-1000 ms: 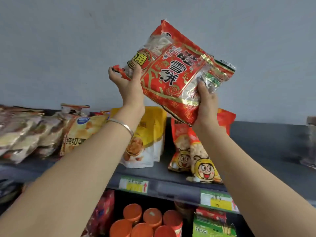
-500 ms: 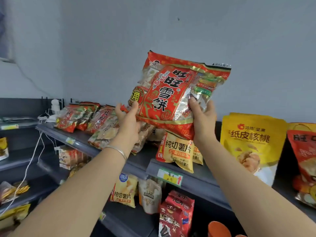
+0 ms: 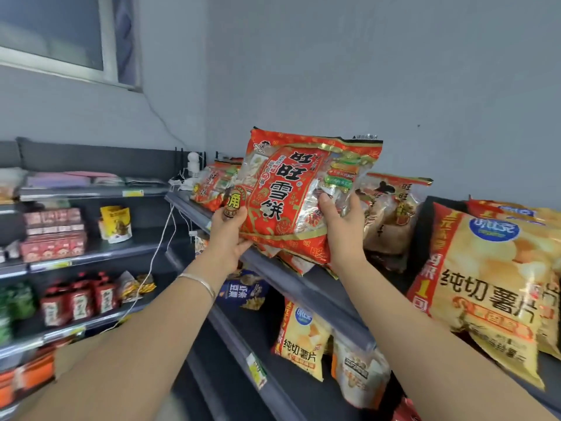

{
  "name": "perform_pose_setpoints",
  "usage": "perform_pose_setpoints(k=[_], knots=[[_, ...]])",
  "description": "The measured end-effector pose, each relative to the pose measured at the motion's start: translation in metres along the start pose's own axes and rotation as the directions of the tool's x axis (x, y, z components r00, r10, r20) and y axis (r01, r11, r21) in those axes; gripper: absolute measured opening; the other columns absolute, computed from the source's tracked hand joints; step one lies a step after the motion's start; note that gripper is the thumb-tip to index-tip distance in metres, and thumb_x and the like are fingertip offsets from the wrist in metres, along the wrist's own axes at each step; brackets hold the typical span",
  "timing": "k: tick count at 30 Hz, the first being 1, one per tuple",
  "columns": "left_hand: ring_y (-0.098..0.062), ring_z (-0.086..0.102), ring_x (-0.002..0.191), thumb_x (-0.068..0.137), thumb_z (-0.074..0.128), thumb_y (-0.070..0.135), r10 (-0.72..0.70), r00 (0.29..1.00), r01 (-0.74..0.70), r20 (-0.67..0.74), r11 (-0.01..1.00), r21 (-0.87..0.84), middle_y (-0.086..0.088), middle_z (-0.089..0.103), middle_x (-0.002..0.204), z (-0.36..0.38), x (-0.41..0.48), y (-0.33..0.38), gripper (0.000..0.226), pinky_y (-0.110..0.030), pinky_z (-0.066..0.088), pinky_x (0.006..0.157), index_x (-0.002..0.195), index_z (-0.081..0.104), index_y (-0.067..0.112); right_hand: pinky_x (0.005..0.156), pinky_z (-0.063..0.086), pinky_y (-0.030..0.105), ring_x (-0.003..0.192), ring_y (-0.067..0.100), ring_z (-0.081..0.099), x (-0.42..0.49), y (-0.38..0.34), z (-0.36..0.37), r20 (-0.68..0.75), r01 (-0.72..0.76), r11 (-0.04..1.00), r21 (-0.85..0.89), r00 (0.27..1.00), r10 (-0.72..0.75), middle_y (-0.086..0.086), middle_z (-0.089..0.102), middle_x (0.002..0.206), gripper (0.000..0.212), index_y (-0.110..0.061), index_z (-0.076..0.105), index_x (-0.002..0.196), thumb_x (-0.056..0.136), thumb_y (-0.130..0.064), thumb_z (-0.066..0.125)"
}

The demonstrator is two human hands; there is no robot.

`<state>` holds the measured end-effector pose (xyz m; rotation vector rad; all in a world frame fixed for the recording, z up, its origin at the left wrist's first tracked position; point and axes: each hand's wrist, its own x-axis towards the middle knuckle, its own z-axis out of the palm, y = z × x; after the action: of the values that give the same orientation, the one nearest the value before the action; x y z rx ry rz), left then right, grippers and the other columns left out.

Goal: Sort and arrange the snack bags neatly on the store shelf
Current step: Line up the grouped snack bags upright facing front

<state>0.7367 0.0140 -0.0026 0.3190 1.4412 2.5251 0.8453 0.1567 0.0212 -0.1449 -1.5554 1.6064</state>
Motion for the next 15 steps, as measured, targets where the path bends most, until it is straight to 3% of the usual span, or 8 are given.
perform_pose_setpoints(k=[3, 7, 11, 15], knots=[[-0.025, 0.062, 0.099, 0.091, 0.059, 0.019, 0.042, 0.996, -0.039, -0.078, 0.999, 0.038, -0.006, 0.058, 0.12, -0.028, 0.026, 0.009, 0.053, -0.041, 0.053, 0.08, 0.138, 0.034, 0.019, 0.08, 0.059, 0.04, 0.101, 0.021, 0.066, 0.022, 0.028, 0.033, 0.073, -0.062, 0.998, 0.031, 0.996, 0.059, 0.0, 0.061, 0.119, 0.057, -0.019, 0.037, 0.139, 0.091, -0.034, 0.064], [-0.027, 0.06, 0.103, 0.093, 0.058, 0.018, 0.079, 0.973, -0.066, -0.215, 0.996, 0.065, -0.007, 0.055, 0.12, -0.076, 0.056, 0.022, 0.043, -0.039, 0.053, 0.076, 0.129, 0.037, 0.021, 0.076, 0.06, 0.041, 0.094, 0.025, 0.071, 0.043, 0.067, 0.093, 0.207, -0.125, 0.99, 0.063, 0.972, 0.11, 0.006, 0.064, 0.117, 0.052, -0.02, 0.038, 0.135, 0.091, -0.033, 0.063], [-0.029, 0.059, 0.108, 0.091, 0.059, 0.017, 0.085, 0.946, -0.069, -0.312, 0.996, 0.061, -0.01, 0.055, 0.125, -0.133, 0.09, 0.038, 0.046, -0.045, 0.053, 0.083, 0.13, 0.036, 0.019, 0.087, 0.055, 0.052, 0.107, 0.028, 0.066, 0.054, 0.105, 0.162, 0.27, -0.191, 0.98, 0.051, 0.948, 0.17, 0.007, 0.061, 0.127, 0.07, -0.029, 0.043, 0.131, 0.072, -0.056, 0.07], [-0.028, 0.061, 0.101, 0.091, 0.06, 0.016, 0.092, 0.931, -0.082, -0.353, 0.996, 0.044, -0.011, 0.054, 0.128, -0.185, 0.135, 0.05, 0.057, -0.04, 0.054, 0.07, 0.139, 0.031, 0.02, 0.091, 0.052, 0.053, 0.108, 0.026, 0.064, 0.08, 0.155, 0.231, 0.301, -0.185, 0.982, 0.026, 0.939, 0.169, 0.003, 0.064, 0.122, 0.078, -0.028, 0.049, 0.124, 0.06, -0.067, 0.069]])
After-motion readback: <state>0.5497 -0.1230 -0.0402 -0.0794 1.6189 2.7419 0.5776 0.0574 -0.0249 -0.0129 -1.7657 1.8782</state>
